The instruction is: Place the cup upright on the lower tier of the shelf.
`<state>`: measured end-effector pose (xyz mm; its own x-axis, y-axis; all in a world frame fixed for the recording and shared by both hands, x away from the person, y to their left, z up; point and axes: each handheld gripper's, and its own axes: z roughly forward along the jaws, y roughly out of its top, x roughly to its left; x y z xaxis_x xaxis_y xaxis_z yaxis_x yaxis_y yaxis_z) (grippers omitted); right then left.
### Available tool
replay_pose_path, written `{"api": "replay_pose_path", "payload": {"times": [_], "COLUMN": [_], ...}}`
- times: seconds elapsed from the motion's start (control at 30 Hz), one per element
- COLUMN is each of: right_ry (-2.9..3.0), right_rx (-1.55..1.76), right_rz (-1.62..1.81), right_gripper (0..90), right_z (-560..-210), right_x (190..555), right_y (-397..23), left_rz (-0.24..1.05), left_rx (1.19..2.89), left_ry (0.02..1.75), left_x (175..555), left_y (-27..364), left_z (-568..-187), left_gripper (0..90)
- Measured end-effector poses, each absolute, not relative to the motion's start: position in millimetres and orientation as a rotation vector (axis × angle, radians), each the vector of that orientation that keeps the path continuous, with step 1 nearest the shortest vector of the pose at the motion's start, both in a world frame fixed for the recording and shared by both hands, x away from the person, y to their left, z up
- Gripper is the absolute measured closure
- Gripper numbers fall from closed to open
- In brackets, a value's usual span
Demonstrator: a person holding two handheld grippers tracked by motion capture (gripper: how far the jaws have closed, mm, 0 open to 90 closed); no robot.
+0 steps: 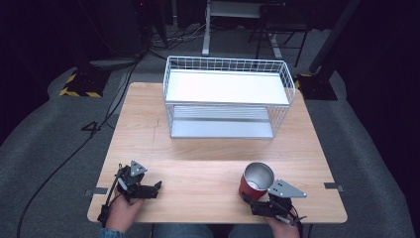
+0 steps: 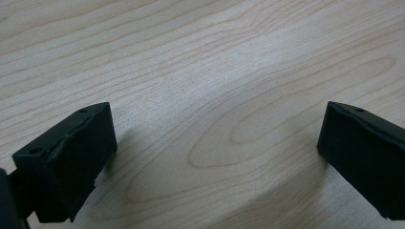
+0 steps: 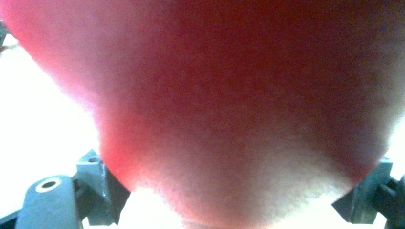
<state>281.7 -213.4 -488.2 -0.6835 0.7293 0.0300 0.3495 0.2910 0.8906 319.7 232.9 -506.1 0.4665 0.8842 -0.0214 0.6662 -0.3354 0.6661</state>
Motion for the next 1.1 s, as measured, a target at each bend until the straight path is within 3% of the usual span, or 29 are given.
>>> {"api": "replay_pose_path", "payload": {"times": [1.1], "right_ry": [2.158], "right_rx": [1.015], "right_rz": [1.292], "right_gripper": [17.2], "right_z": [-437.3], "right_x": [353.9], "right_y": [-195.5], "left_rz": [0.464], "left_rx": [2.106], "left_ry": [1.284], "left_x": [319.9], "left_y": [232.7], "left_z": [-506.1], "left_gripper": [0.1]}}
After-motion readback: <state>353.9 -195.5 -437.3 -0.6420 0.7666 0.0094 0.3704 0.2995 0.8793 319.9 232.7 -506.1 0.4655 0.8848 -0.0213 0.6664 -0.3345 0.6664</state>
